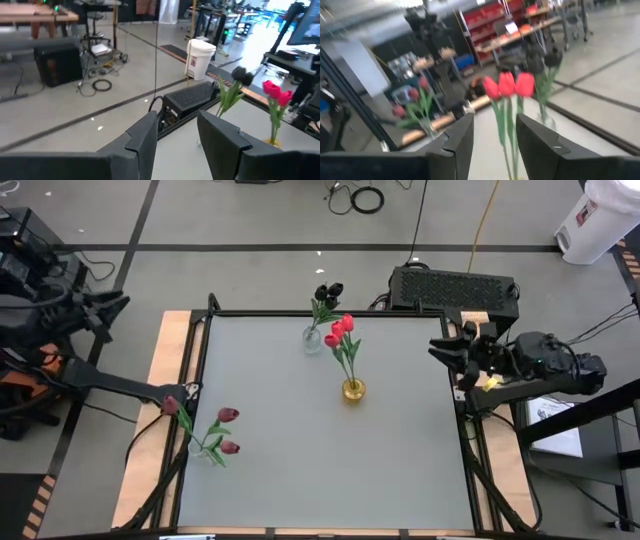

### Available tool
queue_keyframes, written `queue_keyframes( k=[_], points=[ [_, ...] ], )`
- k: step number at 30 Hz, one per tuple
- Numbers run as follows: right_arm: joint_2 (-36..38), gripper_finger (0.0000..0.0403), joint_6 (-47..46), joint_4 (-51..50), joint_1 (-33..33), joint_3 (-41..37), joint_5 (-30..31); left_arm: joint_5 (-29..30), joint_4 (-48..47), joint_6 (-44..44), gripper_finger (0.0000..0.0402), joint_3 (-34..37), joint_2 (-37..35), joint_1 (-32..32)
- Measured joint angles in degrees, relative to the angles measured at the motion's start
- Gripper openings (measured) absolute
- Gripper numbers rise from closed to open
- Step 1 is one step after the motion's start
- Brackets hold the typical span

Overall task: Sort flowers into vase by color
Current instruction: Return to Home Position

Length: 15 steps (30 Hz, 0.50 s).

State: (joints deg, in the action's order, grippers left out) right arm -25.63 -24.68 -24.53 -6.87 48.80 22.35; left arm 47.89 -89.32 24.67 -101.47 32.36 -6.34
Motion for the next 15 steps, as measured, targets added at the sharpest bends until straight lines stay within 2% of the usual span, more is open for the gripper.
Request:
queue_keyframes(
  k=[7,12,15],
  points=[
    [-1.1,0.0139,2.2,-6.2,0.0,-0.3,0.5,0.9,3.6,6.5,0.0148,18.0,-11.1,0.0],
    [-0.3,0.0139,5.7,-1.1,0.0,-4.1,6.0,2.3,10.6,6.6,0.0148,30.5,-17.1,0.0],
    [1.7,0.0139,6.5,3.5,0.0,-8.1,6.5,3.1,13.1,7.8,0.0148,36.4,-19.8,0.0]
  ],
)
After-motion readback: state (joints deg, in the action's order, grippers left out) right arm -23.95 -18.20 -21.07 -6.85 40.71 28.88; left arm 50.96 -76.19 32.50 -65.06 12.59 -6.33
